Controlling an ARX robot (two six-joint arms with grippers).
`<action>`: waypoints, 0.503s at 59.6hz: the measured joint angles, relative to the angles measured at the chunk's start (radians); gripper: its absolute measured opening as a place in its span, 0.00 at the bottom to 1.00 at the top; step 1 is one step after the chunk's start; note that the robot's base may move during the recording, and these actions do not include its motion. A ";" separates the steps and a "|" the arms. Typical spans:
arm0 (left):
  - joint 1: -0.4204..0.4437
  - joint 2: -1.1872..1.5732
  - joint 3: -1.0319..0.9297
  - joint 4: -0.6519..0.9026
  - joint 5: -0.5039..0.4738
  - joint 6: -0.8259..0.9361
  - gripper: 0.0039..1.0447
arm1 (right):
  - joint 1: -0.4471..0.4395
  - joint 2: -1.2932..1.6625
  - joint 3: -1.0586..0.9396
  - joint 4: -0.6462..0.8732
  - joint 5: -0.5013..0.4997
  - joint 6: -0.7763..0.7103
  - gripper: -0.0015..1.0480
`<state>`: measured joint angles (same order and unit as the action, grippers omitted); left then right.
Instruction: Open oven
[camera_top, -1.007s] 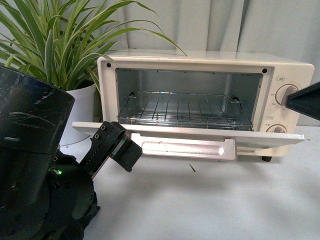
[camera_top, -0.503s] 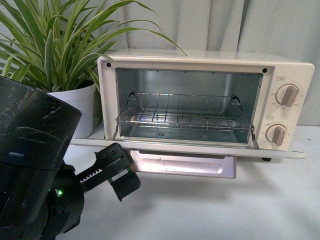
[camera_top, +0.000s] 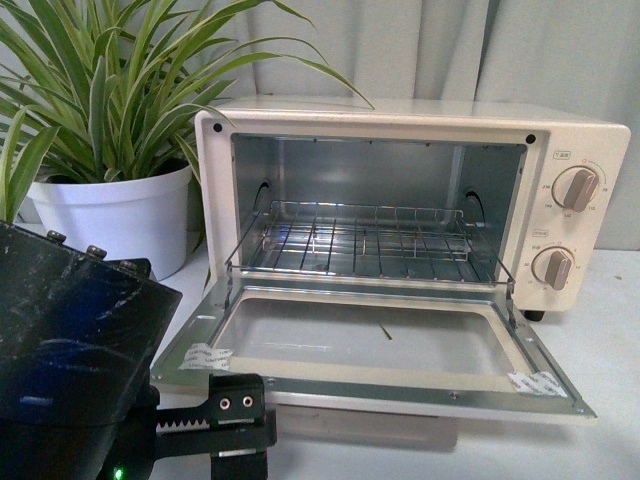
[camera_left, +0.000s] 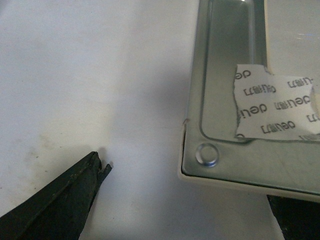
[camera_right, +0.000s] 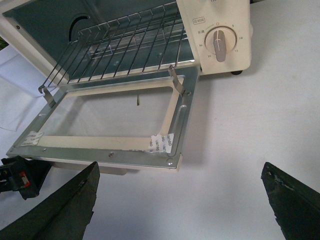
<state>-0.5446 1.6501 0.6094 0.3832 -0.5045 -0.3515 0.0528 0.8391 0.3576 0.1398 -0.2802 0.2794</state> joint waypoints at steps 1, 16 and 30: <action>-0.001 0.000 0.000 0.002 -0.002 0.006 0.94 | 0.000 0.000 -0.001 0.000 0.000 -0.001 0.91; -0.035 -0.112 -0.071 0.057 0.002 0.187 0.94 | -0.035 -0.025 -0.018 -0.015 -0.047 -0.020 0.91; -0.141 -0.433 -0.247 0.040 0.005 0.272 0.94 | -0.120 -0.217 -0.082 -0.138 -0.186 -0.102 0.91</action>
<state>-0.6853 1.2171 0.3622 0.4232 -0.4995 -0.0792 -0.0673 0.6220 0.2756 0.0021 -0.4664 0.1772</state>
